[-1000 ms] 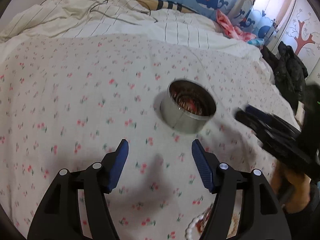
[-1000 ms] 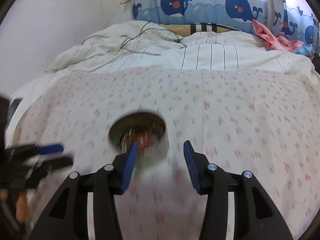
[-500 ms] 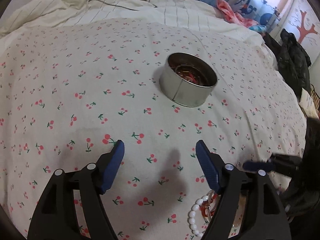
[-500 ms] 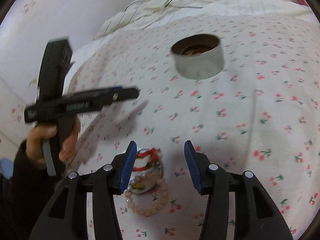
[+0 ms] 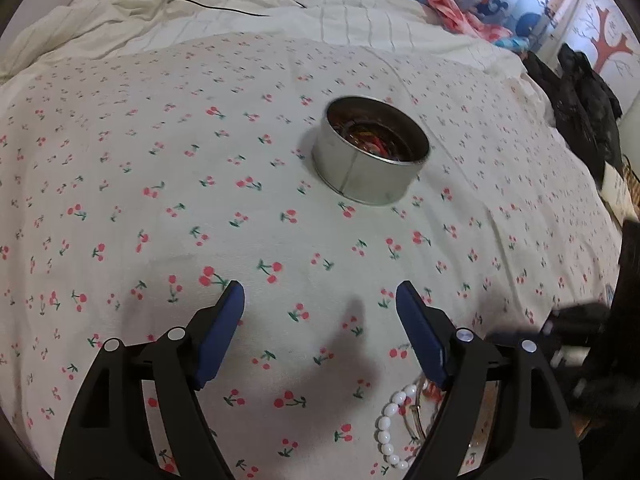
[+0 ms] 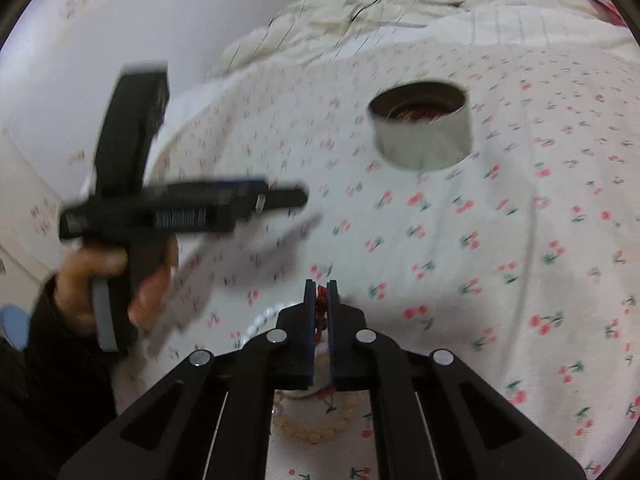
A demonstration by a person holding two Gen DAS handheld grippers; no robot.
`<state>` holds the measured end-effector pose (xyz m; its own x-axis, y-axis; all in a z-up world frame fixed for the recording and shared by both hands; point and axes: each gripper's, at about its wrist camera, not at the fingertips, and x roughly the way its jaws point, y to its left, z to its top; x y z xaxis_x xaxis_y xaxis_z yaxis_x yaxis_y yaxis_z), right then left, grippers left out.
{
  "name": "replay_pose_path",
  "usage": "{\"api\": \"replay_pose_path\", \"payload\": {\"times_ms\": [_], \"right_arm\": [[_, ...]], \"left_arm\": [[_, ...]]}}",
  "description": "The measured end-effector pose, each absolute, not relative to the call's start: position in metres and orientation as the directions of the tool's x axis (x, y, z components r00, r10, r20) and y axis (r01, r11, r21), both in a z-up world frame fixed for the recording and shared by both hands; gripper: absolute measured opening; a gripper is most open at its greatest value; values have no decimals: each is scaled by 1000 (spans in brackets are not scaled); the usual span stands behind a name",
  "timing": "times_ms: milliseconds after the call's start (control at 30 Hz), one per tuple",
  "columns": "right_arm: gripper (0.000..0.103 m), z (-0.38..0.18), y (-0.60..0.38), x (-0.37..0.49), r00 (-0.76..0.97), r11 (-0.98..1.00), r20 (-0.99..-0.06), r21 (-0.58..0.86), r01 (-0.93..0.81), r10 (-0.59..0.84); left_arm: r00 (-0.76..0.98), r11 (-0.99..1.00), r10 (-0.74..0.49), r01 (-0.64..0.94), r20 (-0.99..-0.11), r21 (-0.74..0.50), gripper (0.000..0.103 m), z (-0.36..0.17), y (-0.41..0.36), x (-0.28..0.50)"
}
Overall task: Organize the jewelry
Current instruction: 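Move the right tool to the pile and grasp the red bead bracelet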
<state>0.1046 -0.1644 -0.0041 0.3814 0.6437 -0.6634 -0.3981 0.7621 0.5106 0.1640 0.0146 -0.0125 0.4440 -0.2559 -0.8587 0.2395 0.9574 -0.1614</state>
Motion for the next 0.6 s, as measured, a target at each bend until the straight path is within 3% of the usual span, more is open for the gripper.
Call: {"api": "replay_pose_path", "payload": {"times_ms": [267, 400, 500, 600], "right_arm": [[6, -7, -203, 122, 484, 860, -714, 461, -217, 505], [6, -14, -219, 127, 495, 868, -725, 475, -144, 479], [6, -17, -226, 128, 496, 860, -720, 496, -123, 486], [6, -19, -228, 129, 491, 858, -723, 500, -113, 486]], "left_arm": [[373, 903, -299, 408, -878, -134, 74, -18, -15, 150], [317, 803, -415, 569, -853, -179, 74, -12, -40, 128], [286, 661, -471, 741, -835, -119, 74, -5, -70, 94], [249, 574, -449, 816, -858, -64, 74, -14, -88, 74]]}}
